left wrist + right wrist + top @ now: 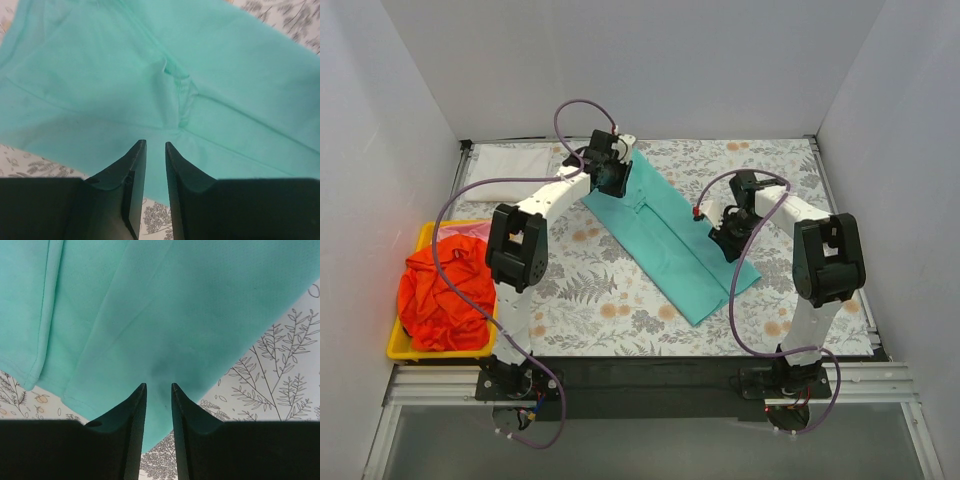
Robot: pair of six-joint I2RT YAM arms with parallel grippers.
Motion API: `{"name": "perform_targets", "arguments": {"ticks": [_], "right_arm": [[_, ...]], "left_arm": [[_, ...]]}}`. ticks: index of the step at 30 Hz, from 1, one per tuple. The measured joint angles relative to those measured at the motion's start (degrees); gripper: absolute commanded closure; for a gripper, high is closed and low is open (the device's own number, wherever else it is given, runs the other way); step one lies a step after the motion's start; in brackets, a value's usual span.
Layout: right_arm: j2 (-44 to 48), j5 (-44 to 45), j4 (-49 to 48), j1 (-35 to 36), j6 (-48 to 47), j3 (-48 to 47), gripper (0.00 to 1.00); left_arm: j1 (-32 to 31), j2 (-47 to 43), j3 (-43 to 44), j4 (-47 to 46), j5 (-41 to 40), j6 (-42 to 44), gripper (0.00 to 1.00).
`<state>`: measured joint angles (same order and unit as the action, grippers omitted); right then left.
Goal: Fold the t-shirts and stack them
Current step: Fold the tshirt
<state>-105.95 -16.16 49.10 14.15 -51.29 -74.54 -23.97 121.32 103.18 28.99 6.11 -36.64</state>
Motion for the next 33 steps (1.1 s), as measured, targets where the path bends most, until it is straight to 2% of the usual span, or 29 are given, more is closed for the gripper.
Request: {"name": "perform_targets", "arguments": {"ticks": [15, 20, 24, 30, 33], "right_arm": [[3.1, -0.52, -1.07, 4.96, 0.0, 9.03, 0.71], [3.56, -3.98, -0.52, 9.14, 1.03, 10.14, 0.69], [1.73, -10.54, 0.46, 14.6, 2.95, 9.31, 0.68], [-5.16, -19.47, 0.46, 23.82, 6.82, 1.92, 0.65], [-6.08, -20.44, 0.15, 25.35, 8.0, -0.9, 0.61]], "left_arm": [[1.31, 8.61, 0.2, 7.48, -2.73, 0.48, 0.83], [1.38, 12.81, 6.78, 8.72, -1.95, 1.6, 0.86], [1.4, 17.81, 14.95, 9.42, 0.02, 2.12, 0.86], [1.6, 24.44, 24.74, 6.78, 3.39, 3.32, 0.85], [1.64, 25.46, 26.29, 5.77, 4.17, 3.43, 0.84]]}}
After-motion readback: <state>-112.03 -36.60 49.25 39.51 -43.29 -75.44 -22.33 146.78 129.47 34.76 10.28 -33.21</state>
